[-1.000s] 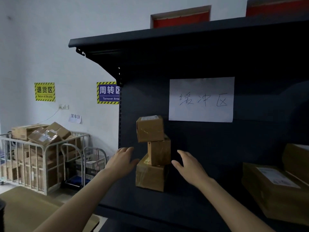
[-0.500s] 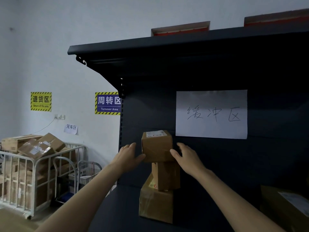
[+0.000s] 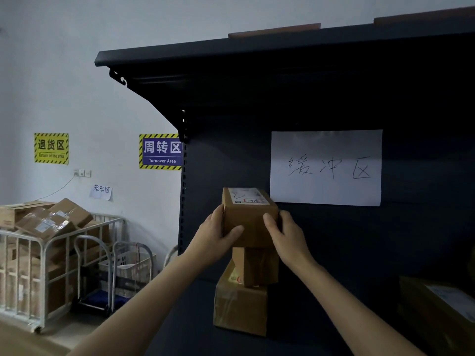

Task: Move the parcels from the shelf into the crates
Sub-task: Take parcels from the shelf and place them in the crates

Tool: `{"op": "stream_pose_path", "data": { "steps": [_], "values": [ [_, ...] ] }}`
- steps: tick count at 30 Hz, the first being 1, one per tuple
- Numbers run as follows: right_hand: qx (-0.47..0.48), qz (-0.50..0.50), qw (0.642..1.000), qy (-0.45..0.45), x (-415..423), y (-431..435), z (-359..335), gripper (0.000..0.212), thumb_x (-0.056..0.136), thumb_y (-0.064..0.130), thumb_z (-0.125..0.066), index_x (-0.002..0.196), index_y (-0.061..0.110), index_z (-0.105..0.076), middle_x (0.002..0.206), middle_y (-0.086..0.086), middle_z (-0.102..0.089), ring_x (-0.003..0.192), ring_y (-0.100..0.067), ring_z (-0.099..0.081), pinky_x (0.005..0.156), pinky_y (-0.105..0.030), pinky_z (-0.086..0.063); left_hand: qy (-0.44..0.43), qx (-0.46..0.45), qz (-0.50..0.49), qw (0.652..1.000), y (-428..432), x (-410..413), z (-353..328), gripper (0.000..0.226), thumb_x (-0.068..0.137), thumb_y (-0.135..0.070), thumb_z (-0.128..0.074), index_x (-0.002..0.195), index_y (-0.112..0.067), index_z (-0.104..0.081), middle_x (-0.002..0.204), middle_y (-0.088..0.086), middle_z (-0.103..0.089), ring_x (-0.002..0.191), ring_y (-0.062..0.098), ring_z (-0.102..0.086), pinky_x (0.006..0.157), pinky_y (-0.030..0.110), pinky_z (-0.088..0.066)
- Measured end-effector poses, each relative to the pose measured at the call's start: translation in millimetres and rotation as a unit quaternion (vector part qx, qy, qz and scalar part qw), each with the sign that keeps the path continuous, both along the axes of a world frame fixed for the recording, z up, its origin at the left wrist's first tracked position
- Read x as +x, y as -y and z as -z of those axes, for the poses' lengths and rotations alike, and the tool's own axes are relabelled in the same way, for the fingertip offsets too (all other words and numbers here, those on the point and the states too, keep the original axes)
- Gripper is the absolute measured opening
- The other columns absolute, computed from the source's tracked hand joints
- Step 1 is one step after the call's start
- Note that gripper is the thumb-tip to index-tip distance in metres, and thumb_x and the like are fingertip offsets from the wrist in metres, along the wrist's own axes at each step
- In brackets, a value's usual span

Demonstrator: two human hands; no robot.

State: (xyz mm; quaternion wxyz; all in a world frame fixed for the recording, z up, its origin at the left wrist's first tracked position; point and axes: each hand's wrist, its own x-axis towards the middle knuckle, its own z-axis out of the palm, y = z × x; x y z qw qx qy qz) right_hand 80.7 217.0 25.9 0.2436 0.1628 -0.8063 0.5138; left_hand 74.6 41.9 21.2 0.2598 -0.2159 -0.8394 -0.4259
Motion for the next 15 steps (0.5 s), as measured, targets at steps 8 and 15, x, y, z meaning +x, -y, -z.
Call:
{"op": "stream_pose_path", "data": {
  "steps": [8, 15],
  "values": [
    [-0.111, 0.064, 0.991, -0.048, 61.4, -44.1, 59.1, 0.006, 0.091, 0.031, -0.05, 0.09, 0.026, -0.046, 0.095, 0.011, -0.056, 0.087, -0.001, -0.057, 0.061, -0.006, -0.047, -0.002, 0.15, 0.074, 0.986, -54.9, 45.6, 44.2, 0.017, 0.085, -0.045, -0.047, 0.099, -0.039, -0.041, 0.107, -0.021, -0.055, 0.102, -0.001, -0.057, 0.076, 0.018, -0.054],
    [-0.124, 0.123, 0.984, -0.018, 87.2, -98.8, 109.9, 0.014, 0.089, 0.016, -0.058, 0.095, 0.023, -0.048, 0.095, 0.018, -0.057, 0.088, 0.005, -0.057, 0.066, -0.003, -0.046, 0.028, 0.117, 0.117, 0.986, -112.6, 50.2, 93.0, 0.018, 0.091, -0.022, -0.055, 0.104, -0.025, -0.042, 0.118, -0.02, -0.052, 0.106, -0.007, -0.053, 0.081, 0.005, -0.047]
  ]
}}
